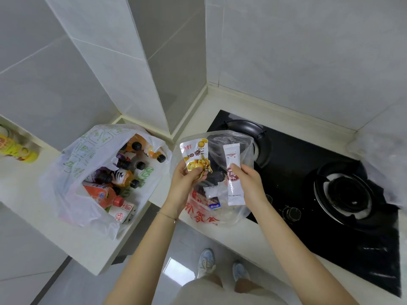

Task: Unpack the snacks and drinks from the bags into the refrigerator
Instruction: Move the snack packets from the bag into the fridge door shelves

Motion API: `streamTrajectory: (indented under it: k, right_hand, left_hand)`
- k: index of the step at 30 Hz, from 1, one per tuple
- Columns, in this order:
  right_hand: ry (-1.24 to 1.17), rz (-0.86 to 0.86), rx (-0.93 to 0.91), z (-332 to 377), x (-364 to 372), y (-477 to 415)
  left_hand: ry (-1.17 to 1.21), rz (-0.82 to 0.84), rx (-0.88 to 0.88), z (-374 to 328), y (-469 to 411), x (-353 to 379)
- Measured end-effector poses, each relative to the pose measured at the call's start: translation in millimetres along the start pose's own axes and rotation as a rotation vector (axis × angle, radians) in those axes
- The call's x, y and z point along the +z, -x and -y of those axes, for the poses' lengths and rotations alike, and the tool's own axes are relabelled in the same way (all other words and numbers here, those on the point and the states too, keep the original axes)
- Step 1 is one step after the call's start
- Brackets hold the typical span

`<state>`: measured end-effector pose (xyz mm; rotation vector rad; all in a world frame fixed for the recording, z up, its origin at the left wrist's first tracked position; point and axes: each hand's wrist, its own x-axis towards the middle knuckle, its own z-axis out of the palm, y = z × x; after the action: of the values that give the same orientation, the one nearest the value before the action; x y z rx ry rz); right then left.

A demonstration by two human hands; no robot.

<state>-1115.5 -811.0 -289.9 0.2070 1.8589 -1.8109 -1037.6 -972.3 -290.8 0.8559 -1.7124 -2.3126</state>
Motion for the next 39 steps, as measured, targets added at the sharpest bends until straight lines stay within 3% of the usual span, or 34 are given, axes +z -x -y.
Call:
streamTrajectory:
  k: [6, 13, 22, 39]
  right_hand:
    - [0.061, 0.192, -0.059, -6, -12, 22]
    - [0.12, 0.472, -0.062, -14, -43, 57]
    - [0.232, 0.863, 0.005, -42, -68, 145]
    - [0.506, 1.445, 0.046, -122, -70, 357]
  left_hand:
    - [0.092, -0.092, 0.068, 2, 54, 6]
    - [0.067, -0.444, 0.178, 42, 139, 30]
    - [0.268, -0.885, 0.175, 97, 282, 71]
    - [0.451, -1.462, 0.352, 175, 527, 108]
